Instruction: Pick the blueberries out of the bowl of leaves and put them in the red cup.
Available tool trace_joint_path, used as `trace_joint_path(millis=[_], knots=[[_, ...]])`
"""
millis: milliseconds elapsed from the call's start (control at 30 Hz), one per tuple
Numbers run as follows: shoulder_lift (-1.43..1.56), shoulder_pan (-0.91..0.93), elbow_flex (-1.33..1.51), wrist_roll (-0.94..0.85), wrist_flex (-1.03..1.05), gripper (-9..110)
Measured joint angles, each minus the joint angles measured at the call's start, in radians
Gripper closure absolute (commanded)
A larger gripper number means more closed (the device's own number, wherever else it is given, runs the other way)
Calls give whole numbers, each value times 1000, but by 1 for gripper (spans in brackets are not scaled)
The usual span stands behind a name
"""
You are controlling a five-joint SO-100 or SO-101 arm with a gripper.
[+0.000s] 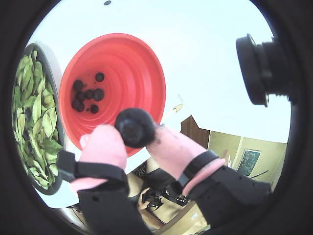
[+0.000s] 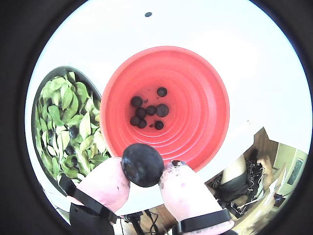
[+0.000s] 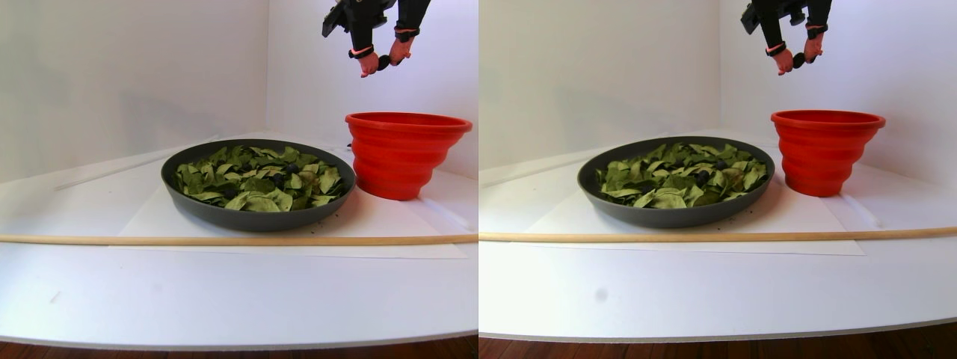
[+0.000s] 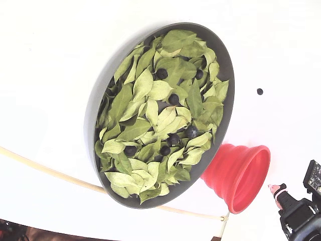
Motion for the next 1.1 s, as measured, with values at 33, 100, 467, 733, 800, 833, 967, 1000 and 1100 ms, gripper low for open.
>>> trace_joint_path(millis=[33,100,467,733,800,833,967,1000,1100], knots=[[-8,3,-2,0,-6,92],[-23,11,-2,0,-21,92],[-101,20,-2,-8,-78,85],[-103,17,-2,0,-80,84],[-103,11,-2,6,-80,84],[-103,8,-2,9,-80,84],[-103,-17,-2,20,-80,84],[-101,-26,-2,26,-80,84],[-101,-49,-2,40,-80,84]])
